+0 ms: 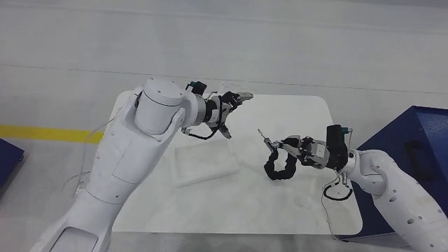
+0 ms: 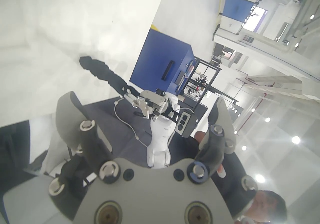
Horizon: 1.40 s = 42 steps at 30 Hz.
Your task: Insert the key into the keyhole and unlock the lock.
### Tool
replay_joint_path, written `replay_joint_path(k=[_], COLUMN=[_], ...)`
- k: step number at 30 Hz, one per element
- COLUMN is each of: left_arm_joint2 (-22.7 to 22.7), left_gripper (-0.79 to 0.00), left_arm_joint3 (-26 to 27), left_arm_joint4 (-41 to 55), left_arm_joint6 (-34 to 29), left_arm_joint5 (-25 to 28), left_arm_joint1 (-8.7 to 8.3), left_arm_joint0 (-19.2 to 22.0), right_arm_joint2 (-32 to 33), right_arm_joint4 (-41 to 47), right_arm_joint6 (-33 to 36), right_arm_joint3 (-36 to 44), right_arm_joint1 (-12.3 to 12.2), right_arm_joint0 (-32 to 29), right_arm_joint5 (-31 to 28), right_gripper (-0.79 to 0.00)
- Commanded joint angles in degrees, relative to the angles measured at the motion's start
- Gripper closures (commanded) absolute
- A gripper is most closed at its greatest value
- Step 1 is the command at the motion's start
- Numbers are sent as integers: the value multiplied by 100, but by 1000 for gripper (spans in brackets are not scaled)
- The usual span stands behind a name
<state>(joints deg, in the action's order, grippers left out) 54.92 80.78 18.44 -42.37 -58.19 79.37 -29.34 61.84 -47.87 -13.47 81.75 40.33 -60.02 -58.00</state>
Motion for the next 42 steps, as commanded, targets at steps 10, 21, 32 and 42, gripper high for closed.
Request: replay_joint_path(k=[10, 21, 32, 42], left_arm_joint2=[-811, -1078, -1397, -1465], left_gripper=[-496, -256, 0, 0], left_arm_joint3=[-601, -681, -631, -514], left_arm_joint4=[417, 709, 854, 1016], left_arm_joint6=[-311, -391, -389, -391], left_arm_joint5=[19, 19, 19, 19], left_arm_joint1=[129, 86, -35, -139], left_arm_joint0=[522, 629, 770, 773], right_arm_joint2=[68, 64, 46, -2], right_arm_joint4=[-226, -215, -192, -82], right_arm_joint6=[-67, 17, 123, 259], right_arm_joint3=[97, 112, 128, 129], right_arm_joint1=[-22, -20, -4, 22], right_arm_joint0=[-151, -181, -170, -117], right_arm_joint5=[0, 0, 0, 0], right_gripper=[0, 0, 0, 0])
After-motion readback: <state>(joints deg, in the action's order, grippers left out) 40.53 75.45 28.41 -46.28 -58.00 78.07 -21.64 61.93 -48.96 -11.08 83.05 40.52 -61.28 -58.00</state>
